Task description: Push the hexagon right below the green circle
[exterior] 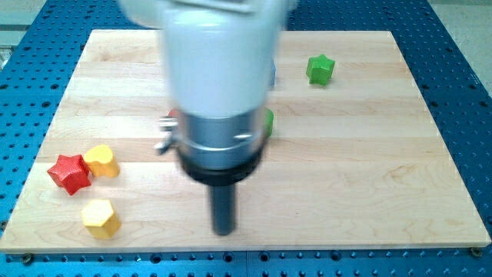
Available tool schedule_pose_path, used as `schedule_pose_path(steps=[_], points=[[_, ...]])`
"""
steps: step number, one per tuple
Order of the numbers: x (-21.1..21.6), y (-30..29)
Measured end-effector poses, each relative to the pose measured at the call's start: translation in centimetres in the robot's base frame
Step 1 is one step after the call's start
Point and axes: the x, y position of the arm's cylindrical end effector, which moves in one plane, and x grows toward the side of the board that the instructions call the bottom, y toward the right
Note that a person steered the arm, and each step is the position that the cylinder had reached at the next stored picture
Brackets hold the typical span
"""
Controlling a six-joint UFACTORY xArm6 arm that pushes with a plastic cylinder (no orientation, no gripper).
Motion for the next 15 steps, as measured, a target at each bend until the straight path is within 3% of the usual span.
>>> schedule_pose_path(steps=[2, 4, 5, 7, 9, 11, 12, 15], points=[[0.0, -7.7], [1.6, -7.8], [1.6, -11.8], [1.4, -25.8], [-0.2, -25.3], [-2.2, -18.0], [-2.2, -13.9], [0.7, -11.0]])
